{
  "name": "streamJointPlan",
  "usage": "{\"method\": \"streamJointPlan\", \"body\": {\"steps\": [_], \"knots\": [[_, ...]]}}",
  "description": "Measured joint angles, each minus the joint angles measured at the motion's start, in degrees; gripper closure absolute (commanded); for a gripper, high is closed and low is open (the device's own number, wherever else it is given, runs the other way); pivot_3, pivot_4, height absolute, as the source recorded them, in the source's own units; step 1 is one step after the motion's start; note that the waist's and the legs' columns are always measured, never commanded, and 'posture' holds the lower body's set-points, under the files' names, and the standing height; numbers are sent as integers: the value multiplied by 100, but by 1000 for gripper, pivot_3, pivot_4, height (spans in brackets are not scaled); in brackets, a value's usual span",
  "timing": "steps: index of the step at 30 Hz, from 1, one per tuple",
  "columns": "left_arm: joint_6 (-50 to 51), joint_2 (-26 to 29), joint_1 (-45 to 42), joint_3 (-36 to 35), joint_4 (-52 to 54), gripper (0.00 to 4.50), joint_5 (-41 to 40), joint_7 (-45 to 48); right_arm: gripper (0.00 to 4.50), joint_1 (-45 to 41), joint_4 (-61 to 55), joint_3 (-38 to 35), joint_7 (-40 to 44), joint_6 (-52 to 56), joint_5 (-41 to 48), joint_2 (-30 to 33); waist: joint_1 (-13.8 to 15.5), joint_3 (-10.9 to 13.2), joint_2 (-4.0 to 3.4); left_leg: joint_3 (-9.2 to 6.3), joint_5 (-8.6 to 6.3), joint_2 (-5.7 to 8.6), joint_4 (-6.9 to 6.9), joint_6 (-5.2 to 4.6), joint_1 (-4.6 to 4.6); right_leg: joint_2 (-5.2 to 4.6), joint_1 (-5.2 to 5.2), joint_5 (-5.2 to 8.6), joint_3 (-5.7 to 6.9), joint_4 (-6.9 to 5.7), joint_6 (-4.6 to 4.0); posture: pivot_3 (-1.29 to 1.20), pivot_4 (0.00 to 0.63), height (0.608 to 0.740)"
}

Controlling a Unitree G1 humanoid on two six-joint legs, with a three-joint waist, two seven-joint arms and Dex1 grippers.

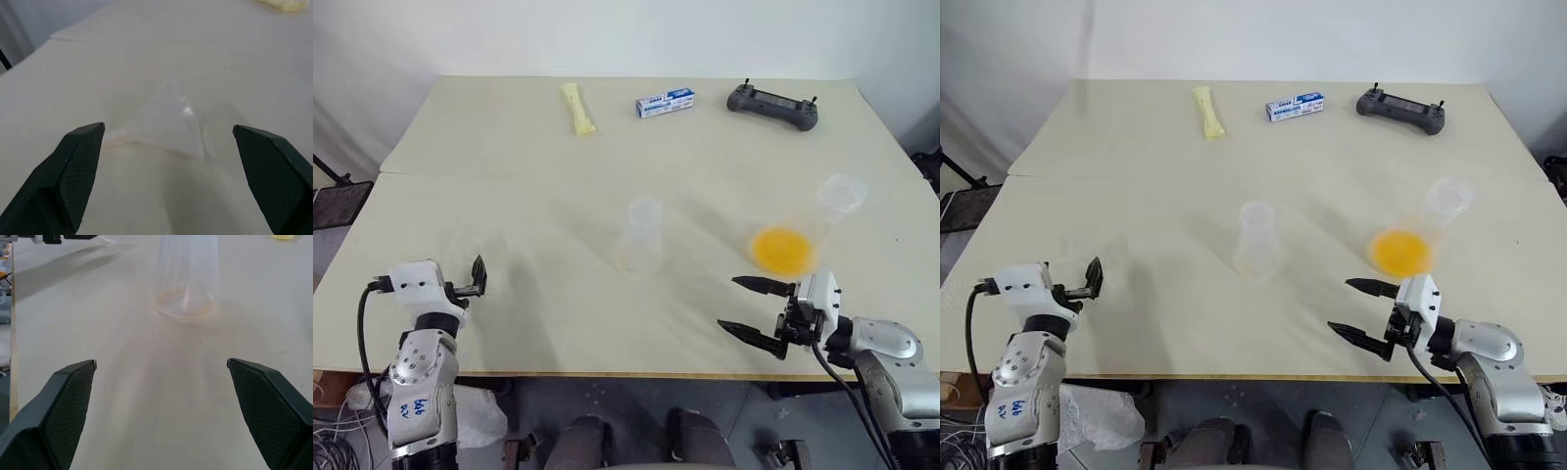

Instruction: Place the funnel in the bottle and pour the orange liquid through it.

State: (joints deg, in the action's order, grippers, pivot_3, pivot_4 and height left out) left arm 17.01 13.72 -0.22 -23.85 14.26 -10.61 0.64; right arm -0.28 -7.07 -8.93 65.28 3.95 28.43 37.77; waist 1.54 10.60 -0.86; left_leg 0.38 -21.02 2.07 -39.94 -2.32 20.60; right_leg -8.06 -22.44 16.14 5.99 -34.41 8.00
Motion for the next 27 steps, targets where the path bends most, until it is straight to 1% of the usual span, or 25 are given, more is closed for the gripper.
{"method": "streamJointPlan", "body": {"steps": [2, 5, 9, 14, 15, 16, 17, 18, 27], "knots": [[1, 1, -71, -1, -63, 34, 7, -72, 0, 31, -132, 0, -69, 54, -2, 3, 11, 0, 0, 0, 0, 1, -1, 0, 0, -2, 1, 0, 0, 0, 0, 0, 150, 740], [0, 2, -130, -1, -184, 553, 35, -146, 0, 55, -243, 0, -135, 136, -2, 11, 12, 0, 1, 0, 0, 3, 0, 0, 0, -2, 1, 0, 0, 1, 1, 0, 150, 740], [-28, 2, -209, 23, -384, 1776, 85, -201, 0, 61, -387, -1, -201, 267, -1, 50, 10, 0, 0, 1, 0, 2, 0, 0, 0, -2, 0, 0, 1, 0, 1, 0, 150, 740], [-29, 1, -226, 46, -404, 3446, 91, -205, 0, 91, -422, -14, -204, 283, -1, 103, 12, 0, 1, 0, 0, 2, 0, 0, 0, -2, 0, 0, 1, 1, 1, 0, 150, 740], [-29, 2, -226, 46, -404, 3689, 91, -205, 0, 106, -428, -16, -204, 285, 0, 107, 11, 0, 1, 0, 0, 2, 0, 0, 0, -2, 1, 0, 1, 0, 1, 0, 150, 740], [-29, 2, -226, 45, -404, 4097, 91, -204, 0, 118, -433, -17, -204, 292, 0, 115, 11, 0, 1, 0, 0, 2, 0, 0, 0, -2, 0, 0, 0, 1, 1, 0, 150, 740], [-29, 3, -226, 43, -404, 4402, 90, -203, 0, 122, -438, -17, -204, 303, 1, 126, 10, 0, 1, 1, 0, 2, 0, 0, 0, -2, 0, 0, 1, 1, 1, 0, 150, 740], [-42, 6, -226, 43, -402, 4463, 83, -193, 0, 122, -449, -17, -204, 331, 3, 144, 10, 0, 1, 1, 0, 2, 0, 0, 0, -2, 0, 0, 0, 1, 1, 0, 150, 740], [-81, 124, -184, -45, -396, 4463, 38, -133, 0, 112, -566, -22, -251, 477, 8, 192, 4, 0, 1, 1, 0, 1, 0, 0, -1, -3, 0, 0, 0, 0, 1, 0, 150, 740]]}}
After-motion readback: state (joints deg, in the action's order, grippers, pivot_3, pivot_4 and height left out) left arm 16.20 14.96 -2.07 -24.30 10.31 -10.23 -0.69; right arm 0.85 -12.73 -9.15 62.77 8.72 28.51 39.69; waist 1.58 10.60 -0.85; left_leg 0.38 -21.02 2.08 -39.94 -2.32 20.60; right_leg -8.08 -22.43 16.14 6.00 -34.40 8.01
